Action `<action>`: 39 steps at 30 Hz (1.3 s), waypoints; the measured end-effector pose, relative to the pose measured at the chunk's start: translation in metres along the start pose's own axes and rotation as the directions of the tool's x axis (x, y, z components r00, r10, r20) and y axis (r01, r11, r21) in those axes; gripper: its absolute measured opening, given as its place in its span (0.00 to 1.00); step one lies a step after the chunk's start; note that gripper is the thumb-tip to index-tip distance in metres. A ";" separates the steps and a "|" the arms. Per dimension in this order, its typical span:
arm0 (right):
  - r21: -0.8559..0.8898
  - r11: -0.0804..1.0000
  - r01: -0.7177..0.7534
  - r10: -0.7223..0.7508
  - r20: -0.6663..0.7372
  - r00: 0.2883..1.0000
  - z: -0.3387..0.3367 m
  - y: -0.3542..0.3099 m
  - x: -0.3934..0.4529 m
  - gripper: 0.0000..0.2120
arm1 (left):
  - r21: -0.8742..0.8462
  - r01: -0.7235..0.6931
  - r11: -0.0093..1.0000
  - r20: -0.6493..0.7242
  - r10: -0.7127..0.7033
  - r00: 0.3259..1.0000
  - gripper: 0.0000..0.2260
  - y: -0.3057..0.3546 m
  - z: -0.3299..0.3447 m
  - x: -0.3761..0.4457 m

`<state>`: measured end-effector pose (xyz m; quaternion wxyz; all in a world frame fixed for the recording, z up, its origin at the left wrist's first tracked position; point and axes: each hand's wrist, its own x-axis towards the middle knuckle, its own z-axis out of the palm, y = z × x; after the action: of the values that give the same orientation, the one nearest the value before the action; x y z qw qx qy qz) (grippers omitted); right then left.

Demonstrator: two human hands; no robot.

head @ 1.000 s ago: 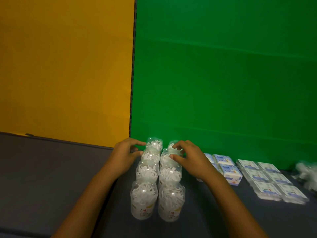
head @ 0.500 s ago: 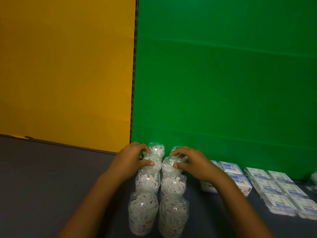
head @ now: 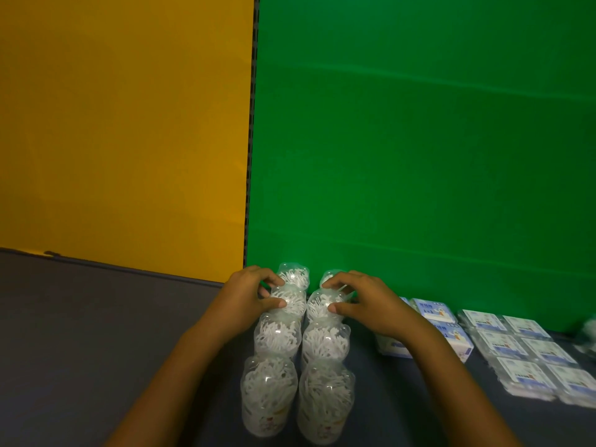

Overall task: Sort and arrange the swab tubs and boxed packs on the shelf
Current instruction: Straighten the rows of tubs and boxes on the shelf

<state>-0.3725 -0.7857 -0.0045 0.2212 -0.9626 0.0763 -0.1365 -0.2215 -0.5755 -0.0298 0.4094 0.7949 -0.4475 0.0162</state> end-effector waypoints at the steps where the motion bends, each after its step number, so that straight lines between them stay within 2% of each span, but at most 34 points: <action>1: 0.008 1.000 -0.003 0.003 -0.014 1.000 -0.001 0.002 0.000 0.16 | -0.012 0.001 1.000 0.002 -0.001 1.000 0.14 -0.001 0.000 0.001; 7: -0.115 0.985 -0.126 0.103 -0.189 0.977 -0.009 0.025 0.006 0.17 | -0.032 0.031 0.999 -0.104 -0.035 0.994 0.10 -0.011 -0.005 0.021; 9: -0.121 0.981 -0.155 0.132 -0.182 0.974 -0.010 0.032 0.011 0.18 | -0.027 0.020 0.999 -0.101 -0.022 0.995 0.12 -0.013 -0.001 0.033; 14: -0.080 0.986 -0.148 0.135 -0.144 0.980 -0.004 0.034 0.022 0.18 | -0.043 0.027 0.999 0.017 -0.026 1.000 0.18 -0.015 0.010 0.048; 23: -0.009 0.996 -0.091 0.090 -0.119 0.989 0.003 0.031 0.038 0.17 | -0.059 0.052 0.997 -0.035 -0.054 0.998 0.17 -0.023 0.014 0.049; 30: -0.021 0.996 -0.081 0.079 -0.095 0.992 0.003 0.027 0.039 0.17 | -0.072 0.052 0.996 -0.042 -0.055 0.998 0.18 -0.023 0.013 0.046; 33: -0.027 0.996 -0.086 0.082 -0.117 0.990 0.002 0.024 0.031 0.17 | -0.089 0.058 0.994 -0.078 -0.065 0.995 0.20 -0.023 0.010 0.037; 39: -0.068 0.993 -0.100 0.087 -0.166 0.982 -0.005 0.008 0.000 0.15 | -0.089 0.053 0.995 -0.149 -0.066 0.987 0.15 -0.010 -0.008 -0.001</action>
<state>-0.3749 -0.7948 -0.0035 0.1836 -0.9513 0.1445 -0.2012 -0.2120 -0.5664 -0.0317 0.4758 0.7864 -0.3915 0.0452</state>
